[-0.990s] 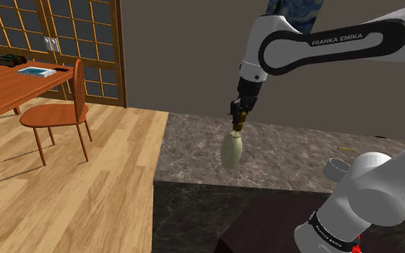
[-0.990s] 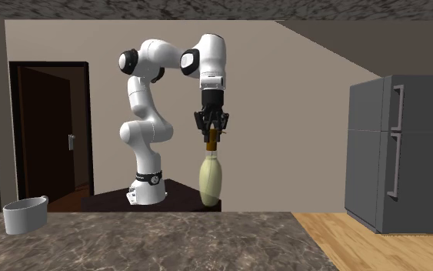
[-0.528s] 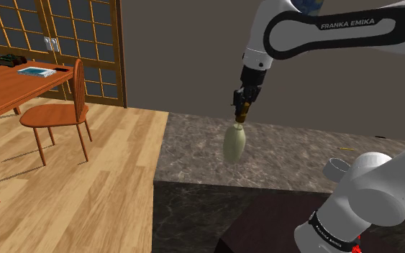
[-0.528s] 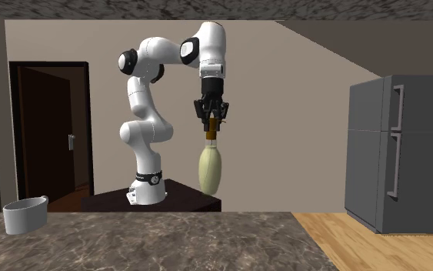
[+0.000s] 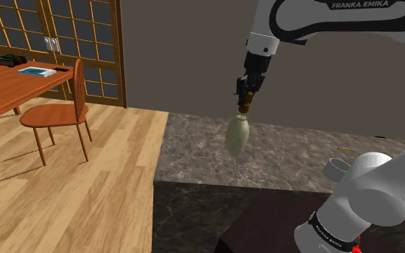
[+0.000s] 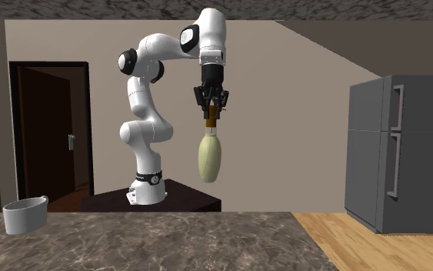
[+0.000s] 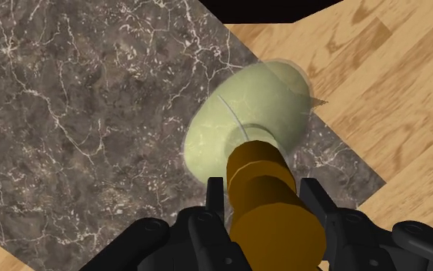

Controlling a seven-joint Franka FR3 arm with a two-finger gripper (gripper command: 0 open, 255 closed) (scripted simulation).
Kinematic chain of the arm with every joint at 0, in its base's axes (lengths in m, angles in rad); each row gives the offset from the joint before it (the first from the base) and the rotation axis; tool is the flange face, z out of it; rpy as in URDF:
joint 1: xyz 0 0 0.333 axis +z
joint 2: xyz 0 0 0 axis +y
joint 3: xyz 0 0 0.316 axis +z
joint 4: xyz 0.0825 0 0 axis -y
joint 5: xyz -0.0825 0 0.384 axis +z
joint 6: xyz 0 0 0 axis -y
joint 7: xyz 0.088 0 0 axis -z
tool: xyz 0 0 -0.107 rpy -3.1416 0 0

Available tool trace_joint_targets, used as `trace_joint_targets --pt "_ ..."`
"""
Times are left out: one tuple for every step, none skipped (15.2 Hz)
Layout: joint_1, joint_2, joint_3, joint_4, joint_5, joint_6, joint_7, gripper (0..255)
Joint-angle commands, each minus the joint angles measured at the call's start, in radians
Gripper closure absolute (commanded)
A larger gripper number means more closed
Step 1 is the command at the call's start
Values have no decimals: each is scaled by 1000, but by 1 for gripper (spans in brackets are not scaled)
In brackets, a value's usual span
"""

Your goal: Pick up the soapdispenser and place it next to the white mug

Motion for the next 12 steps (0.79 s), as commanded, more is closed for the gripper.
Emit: trace_joint_targets --pt "0 2 0 30 0 -28 0 255" --pt "0 3 -1 44 0 -41 -1 255" --pt "-1 4 -1 59 -1 -54 -1 255" --pt "-1 6 -1 74 -1 -68 -1 255" --pt "-1 8 -1 89 -1 -81 -1 255" --pt "-1 10 -1 104 -1 -94 -1 255" --pt "-1 12 -1 120 -1 -107 -1 255" --pt "-1 15 -1 136 -1 -121 -1 255" --pt "-1 18 -1 152 -2 -134 -1 255" --pt "-2 21 -2 168 -2 -147 -1 255" --pt "-2 24 -2 184 -2 -161 -1 255" --pt "-2 27 -2 201 -2 -174 -2 255"
